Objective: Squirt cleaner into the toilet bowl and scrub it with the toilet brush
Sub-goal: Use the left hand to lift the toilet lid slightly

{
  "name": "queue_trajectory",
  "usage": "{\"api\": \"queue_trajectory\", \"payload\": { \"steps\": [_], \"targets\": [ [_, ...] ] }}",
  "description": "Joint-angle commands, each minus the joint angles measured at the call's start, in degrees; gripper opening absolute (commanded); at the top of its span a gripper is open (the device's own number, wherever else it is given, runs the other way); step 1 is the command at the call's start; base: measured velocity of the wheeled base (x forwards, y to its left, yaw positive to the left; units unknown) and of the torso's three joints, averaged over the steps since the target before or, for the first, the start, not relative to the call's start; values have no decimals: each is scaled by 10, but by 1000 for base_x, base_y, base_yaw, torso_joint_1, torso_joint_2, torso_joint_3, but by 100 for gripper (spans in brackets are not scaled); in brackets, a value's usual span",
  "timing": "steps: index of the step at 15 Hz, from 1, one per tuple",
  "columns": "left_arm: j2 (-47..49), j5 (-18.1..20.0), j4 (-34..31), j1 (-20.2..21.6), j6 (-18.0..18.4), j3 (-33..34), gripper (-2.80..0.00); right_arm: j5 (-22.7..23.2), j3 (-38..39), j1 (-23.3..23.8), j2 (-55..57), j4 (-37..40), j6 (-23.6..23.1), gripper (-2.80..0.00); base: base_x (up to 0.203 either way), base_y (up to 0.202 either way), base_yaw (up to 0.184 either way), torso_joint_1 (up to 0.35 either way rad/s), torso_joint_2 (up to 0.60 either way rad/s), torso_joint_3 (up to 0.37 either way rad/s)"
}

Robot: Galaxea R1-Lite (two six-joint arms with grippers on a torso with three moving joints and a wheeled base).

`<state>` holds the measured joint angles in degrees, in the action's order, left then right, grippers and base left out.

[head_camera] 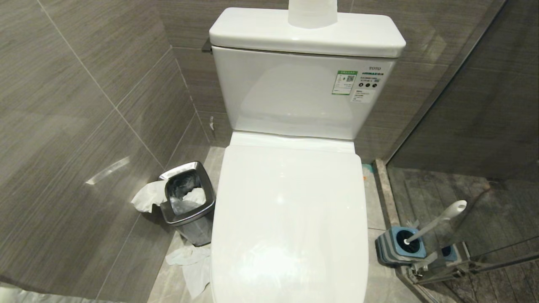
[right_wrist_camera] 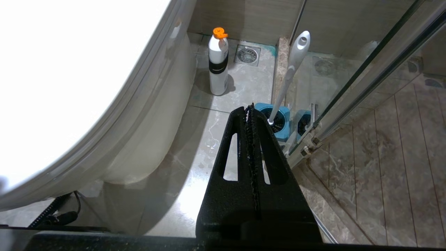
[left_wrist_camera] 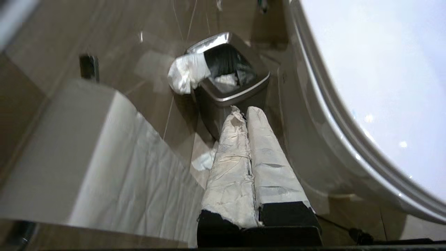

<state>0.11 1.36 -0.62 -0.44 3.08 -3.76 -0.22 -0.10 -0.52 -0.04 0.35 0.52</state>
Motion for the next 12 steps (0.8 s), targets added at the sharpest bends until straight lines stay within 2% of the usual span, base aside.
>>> {"api": "queue_trajectory", "payload": {
  "steps": [1, 8, 12],
  "targets": [
    [12, 5, -7, 0, 7, -48, -280, 0, 0, 0, 0, 0, 0, -280, 0, 0, 0, 0, 0, 0],
    [157, 10, -7, 1, 36, -217, -280, 0, 0, 0, 0, 0, 0, -280, 0, 0, 0, 0, 0, 0],
    [203, 10, -6, 1, 46, -267, -280, 0, 0, 0, 0, 0, 0, -280, 0, 0, 0, 0, 0, 0]
  ]
}}
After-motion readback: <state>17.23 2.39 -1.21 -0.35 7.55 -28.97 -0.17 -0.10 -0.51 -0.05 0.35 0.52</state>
